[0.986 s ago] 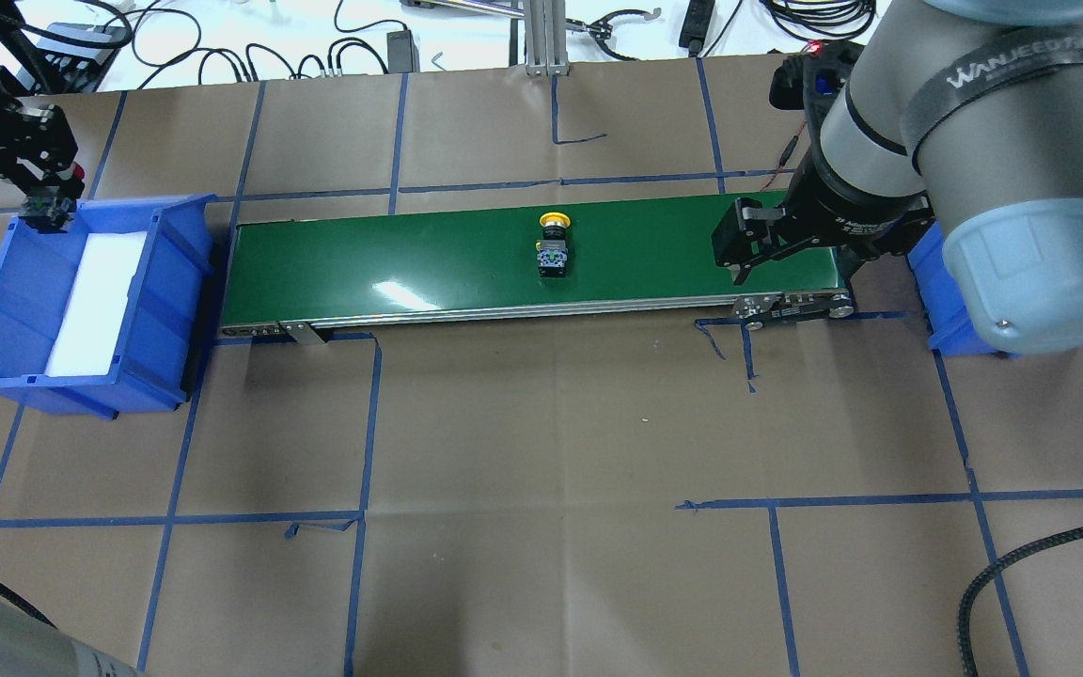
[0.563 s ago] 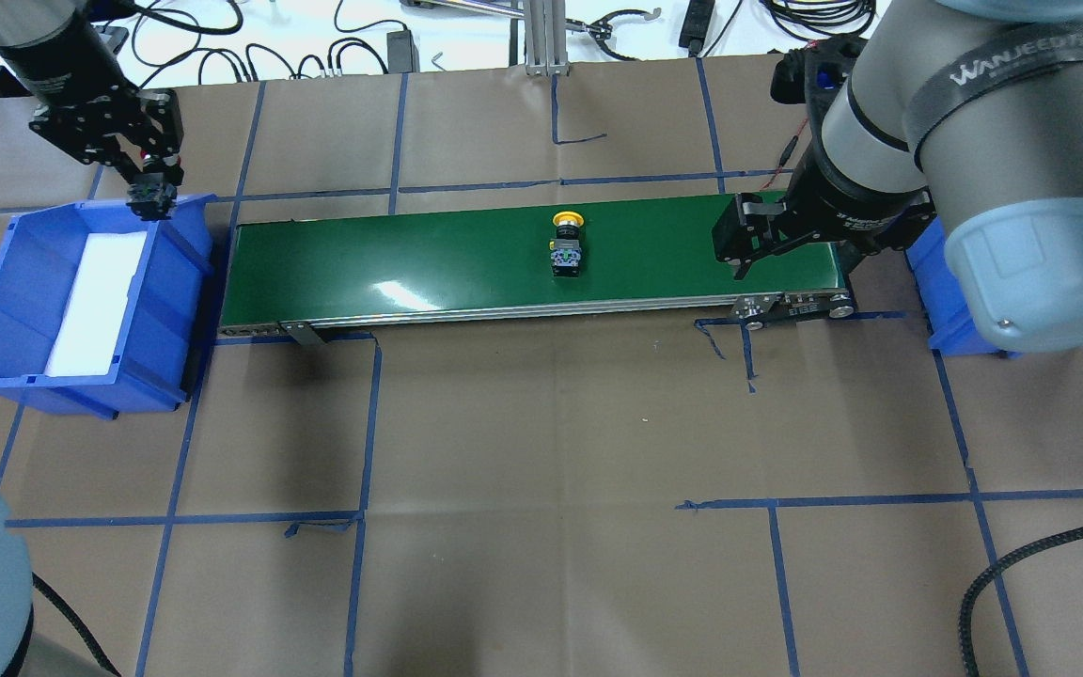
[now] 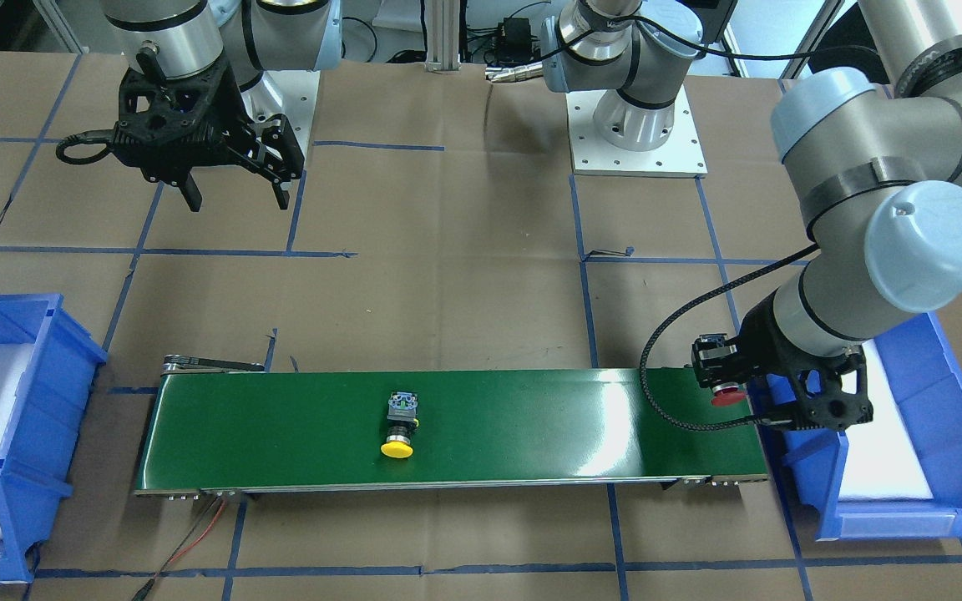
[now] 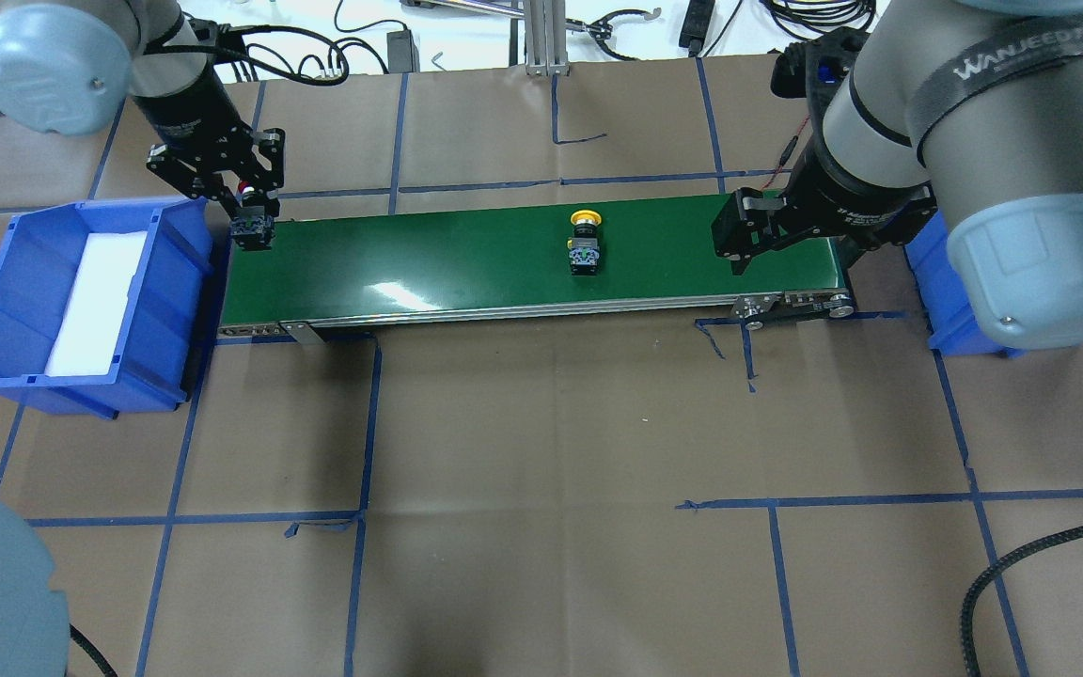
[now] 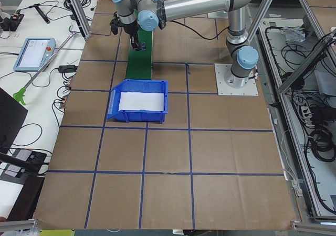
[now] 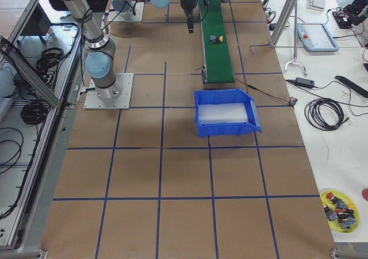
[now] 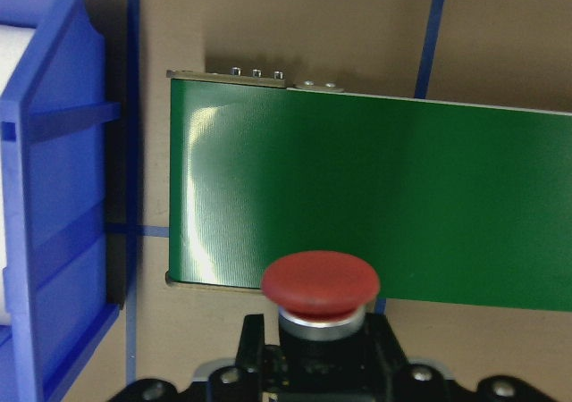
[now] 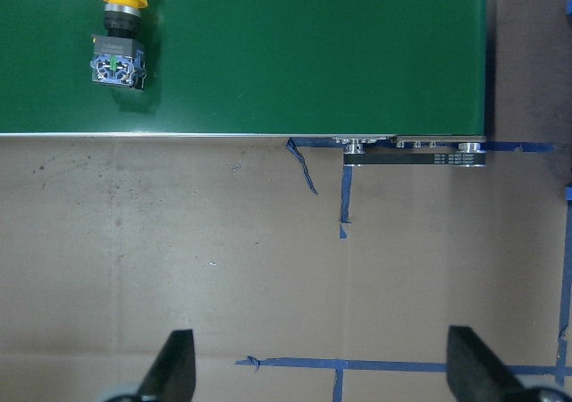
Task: Transport two buttons from left to right
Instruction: 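Carry the red button to the belt while the right gripper approaches yellow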
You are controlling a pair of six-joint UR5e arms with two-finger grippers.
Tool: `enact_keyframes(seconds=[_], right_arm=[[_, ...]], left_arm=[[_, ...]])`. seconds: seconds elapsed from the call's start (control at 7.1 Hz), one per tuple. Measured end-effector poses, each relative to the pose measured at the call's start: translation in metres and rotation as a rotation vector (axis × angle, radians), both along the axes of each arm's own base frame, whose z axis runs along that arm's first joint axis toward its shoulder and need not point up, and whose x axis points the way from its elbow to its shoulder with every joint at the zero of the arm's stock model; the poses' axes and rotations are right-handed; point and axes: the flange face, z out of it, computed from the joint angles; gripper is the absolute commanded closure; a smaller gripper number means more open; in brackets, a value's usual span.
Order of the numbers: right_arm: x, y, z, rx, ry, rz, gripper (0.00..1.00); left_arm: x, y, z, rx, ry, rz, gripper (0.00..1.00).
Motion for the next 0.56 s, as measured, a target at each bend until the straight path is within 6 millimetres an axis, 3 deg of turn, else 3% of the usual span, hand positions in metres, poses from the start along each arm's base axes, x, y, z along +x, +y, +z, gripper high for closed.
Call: enact_keyframes(seconds=[0.56], right_arm=[[0.000,-0.006,-0.011,0.023,0.003,0.002,0.00]], left_arm=[[0.012,0.006,-0.057,-0.053,-0.006,-0.029,0.96]])
